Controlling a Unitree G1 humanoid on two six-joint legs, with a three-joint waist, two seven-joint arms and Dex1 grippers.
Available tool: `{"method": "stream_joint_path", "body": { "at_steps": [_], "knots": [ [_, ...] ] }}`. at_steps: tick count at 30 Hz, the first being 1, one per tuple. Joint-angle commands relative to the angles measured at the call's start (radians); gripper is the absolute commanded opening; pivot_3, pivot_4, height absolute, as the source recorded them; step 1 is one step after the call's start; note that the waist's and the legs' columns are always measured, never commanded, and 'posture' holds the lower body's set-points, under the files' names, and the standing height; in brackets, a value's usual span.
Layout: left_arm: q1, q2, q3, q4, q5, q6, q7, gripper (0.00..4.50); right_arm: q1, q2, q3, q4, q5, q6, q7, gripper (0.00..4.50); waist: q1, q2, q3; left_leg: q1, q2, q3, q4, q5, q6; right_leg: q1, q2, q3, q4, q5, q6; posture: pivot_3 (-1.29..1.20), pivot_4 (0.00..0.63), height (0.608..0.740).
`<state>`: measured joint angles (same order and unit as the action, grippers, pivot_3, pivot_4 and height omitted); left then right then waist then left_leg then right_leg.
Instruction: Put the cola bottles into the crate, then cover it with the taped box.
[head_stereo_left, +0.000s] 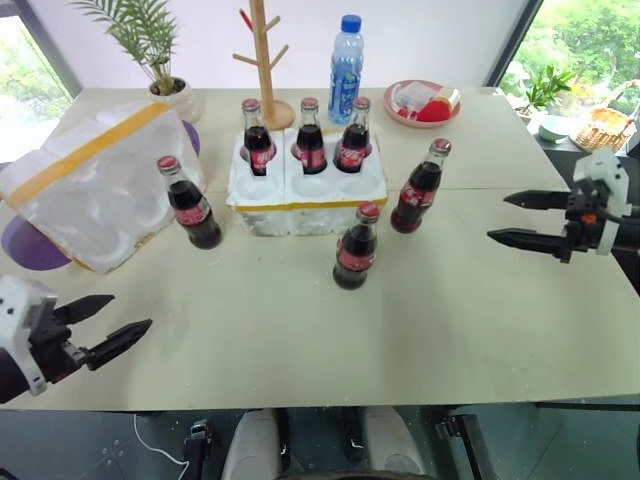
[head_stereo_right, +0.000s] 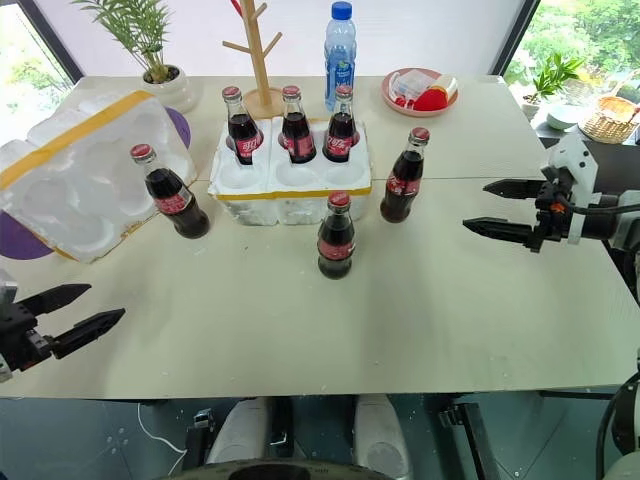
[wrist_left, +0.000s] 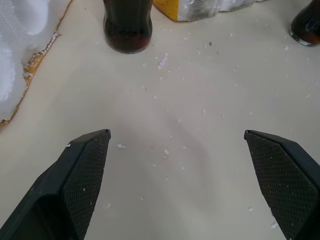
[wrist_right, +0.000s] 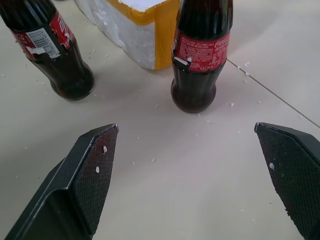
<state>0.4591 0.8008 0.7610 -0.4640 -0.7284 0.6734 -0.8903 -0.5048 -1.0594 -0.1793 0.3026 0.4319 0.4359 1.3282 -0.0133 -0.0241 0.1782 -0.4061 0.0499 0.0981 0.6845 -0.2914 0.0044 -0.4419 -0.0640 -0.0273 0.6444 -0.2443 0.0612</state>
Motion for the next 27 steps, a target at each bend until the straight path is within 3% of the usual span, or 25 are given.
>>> {"method": "stream_joint_path", "body": {
  "at_steps": [1,12,18,22,27],
  "knots": [
    [0.0,-0.004,0.002,-0.03,0.002,-0.017,0.001,4.49,0.001,-0.005,-0.038,-0.004,0.009,-0.02,0.001,4.5,0.0,0.0,0.0,0.0,0.0,0.0,0.0,0.0,0.0,0.0,0.0,0.0,0.0,0.0,0.0,0.0,0.15,0.74],
    [-0.046,-0.02,-0.01,-0.011,0.018,-0.018,0.051,4.49,0.017,0.01,-0.04,-0.001,0.004,-0.054,-0.024,4.5,0.001,0.0,0.0,0.0,0.0,0.0,0.0,0.0,0.0,0.0,0.0,0.0,0.0,0.0,0.0,0.0,0.15,0.74],
    [-0.119,-0.035,-0.038,0.017,0.012,-0.018,0.087,4.49,0.048,-0.007,-0.071,-0.068,0.067,0.044,-0.015,4.5,0.001,0.0,0.0,0.0,0.0,0.0,0.0,0.0,0.0,0.0,0.0,0.0,0.001,0.0,0.0,0.0,0.15,0.74],
    [-0.279,-0.063,-0.109,0.094,0.067,-0.056,0.193,4.49,0.092,-0.028,-0.129,-0.163,0.116,0.109,-0.024,4.5,0.007,0.001,0.0,0.0,0.0,0.0,0.0,0.0,0.0,0.0,0.001,0.0,0.001,0.001,0.001,0.0,0.15,0.74],
    [-0.491,-0.125,-0.27,0.201,0.178,-0.139,0.287,4.49,0.165,-0.051,-0.251,-0.405,0.32,0.342,-0.02,4.5,0.01,0.0,-0.001,0.001,-0.001,-0.001,0.0,0.001,-0.001,0.002,0.0,0.0,0.002,0.002,0.004,0.0,0.15,0.74]
  ]
}}
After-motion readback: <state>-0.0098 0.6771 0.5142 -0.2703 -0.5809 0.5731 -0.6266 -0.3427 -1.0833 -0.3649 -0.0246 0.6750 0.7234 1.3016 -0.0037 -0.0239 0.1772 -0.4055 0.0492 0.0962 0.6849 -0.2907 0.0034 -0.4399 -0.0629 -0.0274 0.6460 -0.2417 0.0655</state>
